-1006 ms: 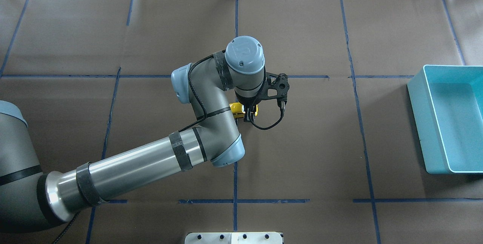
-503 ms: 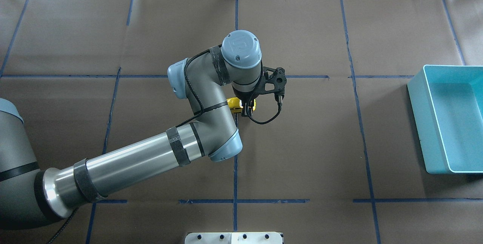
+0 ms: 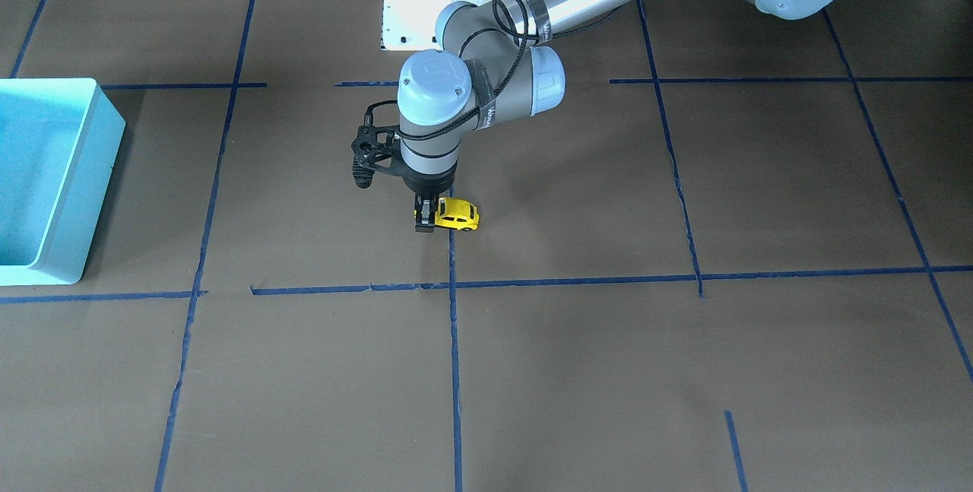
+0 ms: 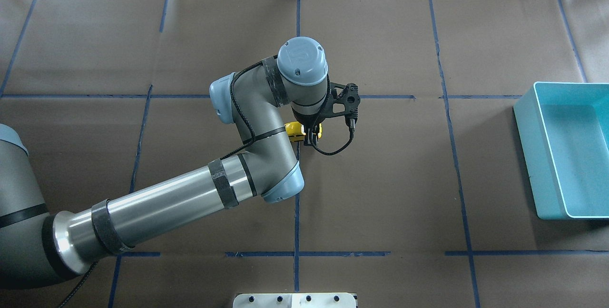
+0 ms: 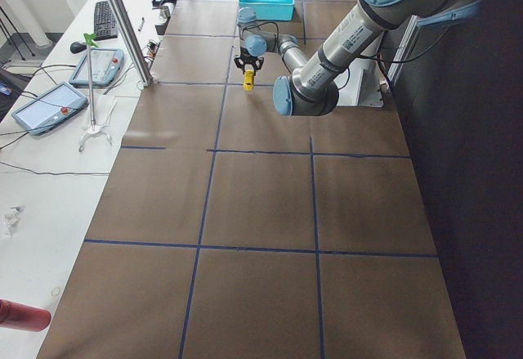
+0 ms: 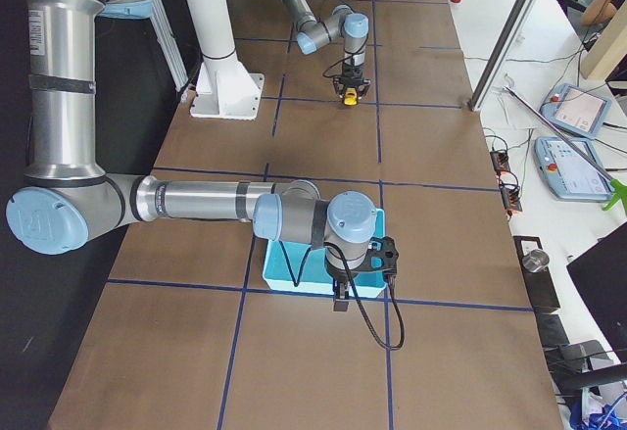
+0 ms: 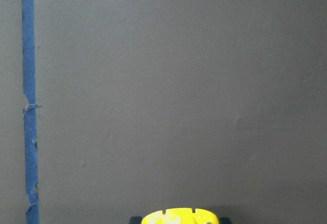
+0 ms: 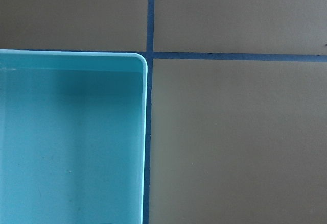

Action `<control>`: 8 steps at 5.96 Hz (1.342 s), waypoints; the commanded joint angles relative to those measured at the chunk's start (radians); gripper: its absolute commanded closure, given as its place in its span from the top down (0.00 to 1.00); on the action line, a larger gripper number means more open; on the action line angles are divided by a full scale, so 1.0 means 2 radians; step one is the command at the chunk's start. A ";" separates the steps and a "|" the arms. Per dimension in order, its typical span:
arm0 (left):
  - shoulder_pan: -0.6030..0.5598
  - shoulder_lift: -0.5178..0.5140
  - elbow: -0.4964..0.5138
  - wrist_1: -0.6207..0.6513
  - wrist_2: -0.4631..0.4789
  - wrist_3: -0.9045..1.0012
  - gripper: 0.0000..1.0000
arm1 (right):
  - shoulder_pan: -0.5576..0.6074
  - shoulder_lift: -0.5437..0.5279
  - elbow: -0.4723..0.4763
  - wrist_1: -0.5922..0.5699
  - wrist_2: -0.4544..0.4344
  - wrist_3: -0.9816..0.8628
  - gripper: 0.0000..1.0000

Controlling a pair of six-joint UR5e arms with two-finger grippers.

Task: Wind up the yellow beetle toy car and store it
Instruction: 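Press the car down with the left gripper and drag it backward to wind it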

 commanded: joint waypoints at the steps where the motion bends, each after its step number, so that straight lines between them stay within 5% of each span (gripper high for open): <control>1: 0.001 0.000 0.001 -0.007 0.000 -0.025 0.07 | 0.000 0.000 0.000 0.000 0.000 0.000 1.00; 8: -0.001 0.030 -0.004 -0.032 0.001 -0.021 0.05 | 0.000 0.000 0.000 0.000 0.000 0.000 1.00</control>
